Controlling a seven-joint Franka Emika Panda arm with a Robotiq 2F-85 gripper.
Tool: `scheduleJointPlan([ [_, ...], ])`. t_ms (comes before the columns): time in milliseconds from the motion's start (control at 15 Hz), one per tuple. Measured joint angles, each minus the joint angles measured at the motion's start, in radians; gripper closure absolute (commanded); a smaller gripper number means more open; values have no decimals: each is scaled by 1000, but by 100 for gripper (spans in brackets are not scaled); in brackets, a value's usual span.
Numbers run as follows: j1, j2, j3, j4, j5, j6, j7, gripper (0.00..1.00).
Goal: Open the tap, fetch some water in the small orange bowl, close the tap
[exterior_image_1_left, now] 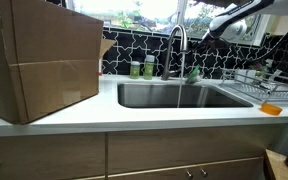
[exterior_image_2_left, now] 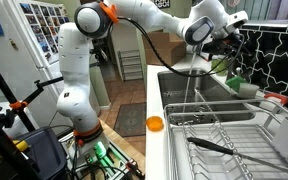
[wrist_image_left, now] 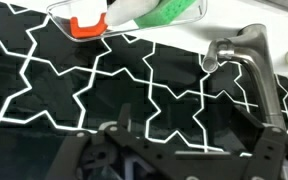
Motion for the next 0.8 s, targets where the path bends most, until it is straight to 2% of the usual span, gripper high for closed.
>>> scheduleJointPlan([
  [200,10,-78,-23,-73,-11,-42,7,0],
  [533,34,-188,-81,-159,-88,-255,15,0],
  [800,42,-195,-87,-157,-89,-263,15,0],
])
